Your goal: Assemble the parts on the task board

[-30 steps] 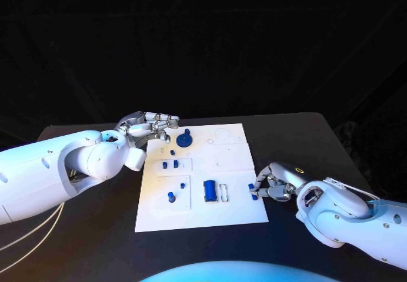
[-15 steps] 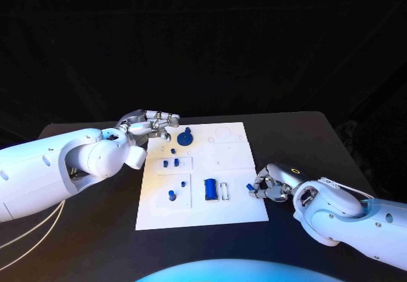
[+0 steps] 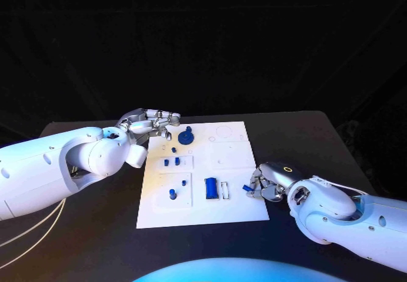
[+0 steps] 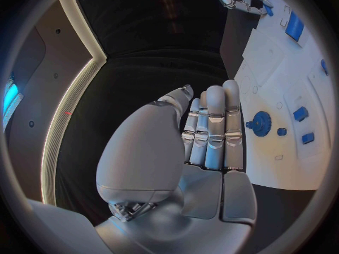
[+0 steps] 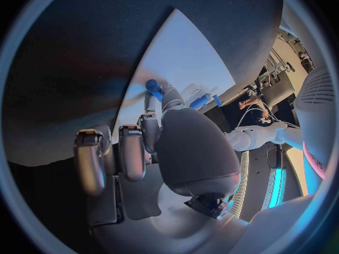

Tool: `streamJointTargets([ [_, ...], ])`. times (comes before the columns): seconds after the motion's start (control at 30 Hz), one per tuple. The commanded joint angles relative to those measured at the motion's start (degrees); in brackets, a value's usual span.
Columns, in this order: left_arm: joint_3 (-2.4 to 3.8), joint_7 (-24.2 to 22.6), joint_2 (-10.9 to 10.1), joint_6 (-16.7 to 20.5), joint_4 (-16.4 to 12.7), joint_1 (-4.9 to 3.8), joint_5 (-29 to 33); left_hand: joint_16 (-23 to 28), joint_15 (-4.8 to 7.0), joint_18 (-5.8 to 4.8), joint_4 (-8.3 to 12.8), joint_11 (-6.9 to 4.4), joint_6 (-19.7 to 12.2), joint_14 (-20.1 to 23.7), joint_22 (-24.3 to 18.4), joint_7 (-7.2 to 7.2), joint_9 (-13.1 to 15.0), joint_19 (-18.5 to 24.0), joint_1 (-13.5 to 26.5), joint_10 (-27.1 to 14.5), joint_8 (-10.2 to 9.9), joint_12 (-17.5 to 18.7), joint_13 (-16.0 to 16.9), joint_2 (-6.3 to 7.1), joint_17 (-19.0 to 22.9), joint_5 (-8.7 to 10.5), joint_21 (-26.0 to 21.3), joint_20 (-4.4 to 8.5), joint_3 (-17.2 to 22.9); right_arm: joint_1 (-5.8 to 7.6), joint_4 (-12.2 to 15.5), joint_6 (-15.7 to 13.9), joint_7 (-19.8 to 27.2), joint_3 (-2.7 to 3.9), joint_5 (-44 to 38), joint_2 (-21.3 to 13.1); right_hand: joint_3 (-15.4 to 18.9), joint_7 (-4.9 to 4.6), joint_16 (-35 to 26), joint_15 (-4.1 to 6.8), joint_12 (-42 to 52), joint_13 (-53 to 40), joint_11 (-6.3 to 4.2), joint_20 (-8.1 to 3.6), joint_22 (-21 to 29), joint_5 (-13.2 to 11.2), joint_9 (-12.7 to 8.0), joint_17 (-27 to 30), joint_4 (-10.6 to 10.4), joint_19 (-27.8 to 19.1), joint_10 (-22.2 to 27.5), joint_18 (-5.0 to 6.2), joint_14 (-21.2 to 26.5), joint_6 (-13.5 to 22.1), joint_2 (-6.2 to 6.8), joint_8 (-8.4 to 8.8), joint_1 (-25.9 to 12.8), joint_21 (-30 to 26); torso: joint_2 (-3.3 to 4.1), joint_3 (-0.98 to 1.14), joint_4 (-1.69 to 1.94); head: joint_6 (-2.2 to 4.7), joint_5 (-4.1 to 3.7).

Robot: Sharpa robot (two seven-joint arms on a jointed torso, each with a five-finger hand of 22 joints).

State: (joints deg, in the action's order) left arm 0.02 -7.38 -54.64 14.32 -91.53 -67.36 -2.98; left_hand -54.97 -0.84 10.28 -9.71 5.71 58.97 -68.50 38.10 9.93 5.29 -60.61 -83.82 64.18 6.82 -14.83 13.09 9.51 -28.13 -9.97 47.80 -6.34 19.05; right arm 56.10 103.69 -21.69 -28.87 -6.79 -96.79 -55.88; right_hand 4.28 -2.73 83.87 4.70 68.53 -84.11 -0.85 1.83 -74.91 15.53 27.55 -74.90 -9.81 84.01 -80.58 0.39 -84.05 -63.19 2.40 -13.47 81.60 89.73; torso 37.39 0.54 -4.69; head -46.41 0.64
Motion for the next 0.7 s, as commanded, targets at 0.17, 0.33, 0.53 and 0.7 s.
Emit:
streamJointTargets([
  [0.17, 0.04, -0.1, 0.1, -1.1, -0.1, -0.03, 0.3, 0.1, -0.40, 0.29, 0.0, -0.08, -0.3, 0.0, -0.1, 0.04, -0.1, -0.2, 0.5, -0.5, 0.0, -0.3, 0.1, -0.09, 0.0, 0.08, -0.2, -0.11, -0.3, -0.80, 0.8, 3.9, -5.7, -0.70, -3.6, 0.2, -3.3, 0.16, 0.2, 0.34, 0.0, 9.2, -0.79, -0.38, -15.1, 2.7, -1.0, -5.2, 0.4, 6.0, -0.3, -0.39, -3.9, -1.0, -1.66, 0.46, 3.9, 0.3, -0.04, -0.01, 0.00, 0.13, 0.29],
  [0.33, 0.04, -0.1, 0.1, -1.1, -0.1, -0.03, 0.3, 0.1, -0.40, 0.29, 0.0, -0.08, -0.3, 0.0, -0.1, 0.04, -0.1, -0.2, 0.5, -0.5, 0.0, -0.3, 0.1, -0.09, 0.0, 0.08, -0.2, -0.11, -0.3, -0.06, 2.2, 1.1, -6.4, -0.59, -1.2, 0.2, -5.9, 0.27, 0.4, 0.43, 0.2, 9.0, -0.92, -0.48, -15.1, 4.2, -1.1, -5.5, 0.4, 6.0, -0.5, -0.39, -4.0, -1.2, -1.35, 0.55, 4.1, 0.3, -0.04, -0.01, -0.02, 0.25, 0.33],
  [0.53, 0.04, -0.1, 0.2, -1.1, -0.1, -0.03, 0.3, 0.1, -0.40, 0.29, 0.0, -0.08, -0.3, 0.0, -0.1, 0.04, -0.1, -0.2, 0.5, -0.5, 0.0, -0.3, 0.1, -0.09, 0.0, 0.08, -0.2, -0.11, -0.3, 1.16, 3.4, -3.1, -5.6, -0.45, 4.6, 0.6, -9.3, 0.24, 0.4, 0.43, 0.0, 9.0, -0.90, -0.52, -15.1, 6.6, -0.9, -5.6, 0.0, 6.0, -0.7, -0.39, -4.0, -1.0, -0.17, 0.46, 3.1, 0.3, 0.01, -0.01, -0.01, 0.47, 0.36],
  [0.7, 0.04, -0.1, 0.2, -1.2, -0.1, -0.03, 0.3, 0.1, -0.40, 0.29, 0.0, -0.08, -0.3, 0.0, -0.1, 0.04, -0.1, -0.2, 0.5, -0.5, 0.0, -0.3, 0.1, -0.09, 0.0, 0.08, -0.2, -0.11, -0.3, 1.80, 4.1, -5.7, -4.9, -0.33, 10.4, 1.6, -12.6, 0.15, 0.3, 0.38, -0.2, 9.0, -0.94, -0.47, -15.1, 8.2, -0.5, -5.4, -0.6, 6.0, -0.8, -0.39, -4.0, -0.8, 0.98, 0.25, 1.5, 0.3, 0.04, 0.02, -0.01, 0.57, 0.44],
])
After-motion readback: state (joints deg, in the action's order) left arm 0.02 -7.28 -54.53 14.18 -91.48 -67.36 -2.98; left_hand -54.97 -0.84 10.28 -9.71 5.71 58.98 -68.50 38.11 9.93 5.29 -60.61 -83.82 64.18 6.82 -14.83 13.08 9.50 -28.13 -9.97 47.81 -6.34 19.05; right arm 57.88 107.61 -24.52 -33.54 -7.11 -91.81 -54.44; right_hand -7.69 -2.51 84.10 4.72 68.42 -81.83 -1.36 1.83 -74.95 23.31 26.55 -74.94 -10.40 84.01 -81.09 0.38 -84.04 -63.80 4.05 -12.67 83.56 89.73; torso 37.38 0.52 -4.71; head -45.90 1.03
